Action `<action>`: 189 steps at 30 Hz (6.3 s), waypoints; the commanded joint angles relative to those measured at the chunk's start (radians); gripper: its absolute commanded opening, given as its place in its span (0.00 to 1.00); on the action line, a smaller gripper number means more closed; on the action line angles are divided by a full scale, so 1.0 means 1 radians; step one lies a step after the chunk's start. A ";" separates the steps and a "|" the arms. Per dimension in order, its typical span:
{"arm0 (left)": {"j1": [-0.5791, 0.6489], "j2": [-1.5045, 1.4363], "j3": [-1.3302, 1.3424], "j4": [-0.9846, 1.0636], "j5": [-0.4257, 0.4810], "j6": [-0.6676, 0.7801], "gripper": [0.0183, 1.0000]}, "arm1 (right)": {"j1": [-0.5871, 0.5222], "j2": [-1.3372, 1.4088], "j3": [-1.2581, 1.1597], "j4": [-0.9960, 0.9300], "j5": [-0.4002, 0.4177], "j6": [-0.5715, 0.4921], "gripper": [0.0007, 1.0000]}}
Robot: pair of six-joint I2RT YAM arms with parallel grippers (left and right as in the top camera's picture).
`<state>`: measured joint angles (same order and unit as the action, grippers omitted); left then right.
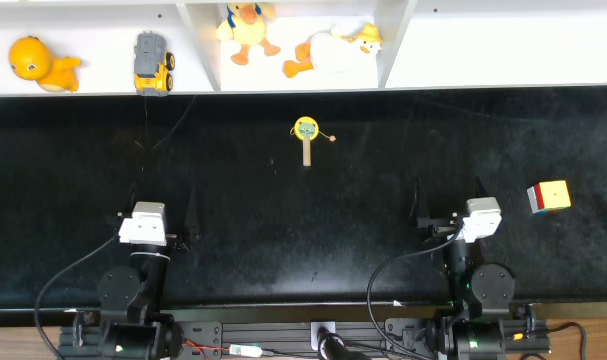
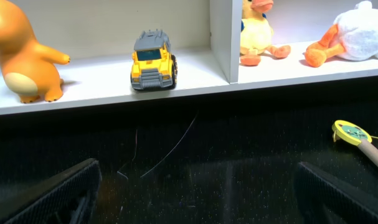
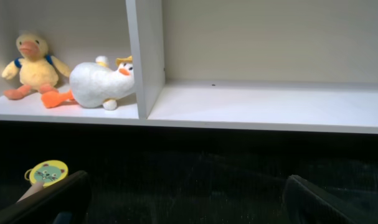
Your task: Store Toys
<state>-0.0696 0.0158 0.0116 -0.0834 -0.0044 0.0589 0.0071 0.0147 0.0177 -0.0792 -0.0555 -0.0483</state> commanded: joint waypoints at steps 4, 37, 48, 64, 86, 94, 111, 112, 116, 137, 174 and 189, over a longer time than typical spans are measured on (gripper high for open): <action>0.011 -0.013 -0.004 -0.001 0.002 0.019 1.00 | 0.002 -0.010 -0.013 0.005 -0.003 0.008 1.00; 0.011 -0.013 -0.004 -0.001 0.002 0.019 1.00 | 0.408 1.170 0.958 -0.649 0.238 0.297 0.99; 0.011 -0.013 -0.004 -0.001 0.002 0.019 1.00 | 0.634 1.548 1.178 -0.651 0.417 0.598 1.00; 0.011 -0.013 -0.004 -0.001 0.002 0.019 0.99 | 0.753 1.938 1.448 -0.620 0.454 0.603 1.00; 0.011 -0.013 -0.004 -0.001 0.002 0.019 1.00 | 0.724 2.013 1.464 -0.684 0.437 0.682 0.91; 0.011 -0.013 -0.004 -0.001 0.002 0.019 1.00 | 0.724 2.030 1.463 -0.684 0.399 0.681 0.87; 0.011 -0.013 -0.004 -0.001 0.002 0.019 1.00 | 0.723 2.055 1.463 -0.770 0.362 0.681 0.27; 0.011 -0.013 -0.004 -0.001 0.002 0.019 1.00 | 0.723 2.055 1.463 -0.770 0.361 0.681 0.20; 0.011 -0.013 -0.004 -0.001 0.002 0.019 1.00 | 0.723 2.055 1.463 -0.769 0.360 0.681 0.04; 0.011 -0.013 -0.004 -0.001 0.002 0.019 1.00 | 0.710 1.642 1.083 -0.731 0.391 0.681 0.04; 0.011 -0.013 -0.004 -0.001 0.002 0.019 1.00 | 0.143 1.488 1.196 -0.714 0.364 -0.125 0.06; 0.011 -0.013 -0.004 -0.001 0.002 0.019 1.00 | 0.127 1.798 1.474 -0.668 0.359 -0.132 0.05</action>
<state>-0.0696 0.0151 0.0116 -0.0830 -0.0044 0.0597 0.1493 1.7878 1.4261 -0.7708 0.3088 -0.1768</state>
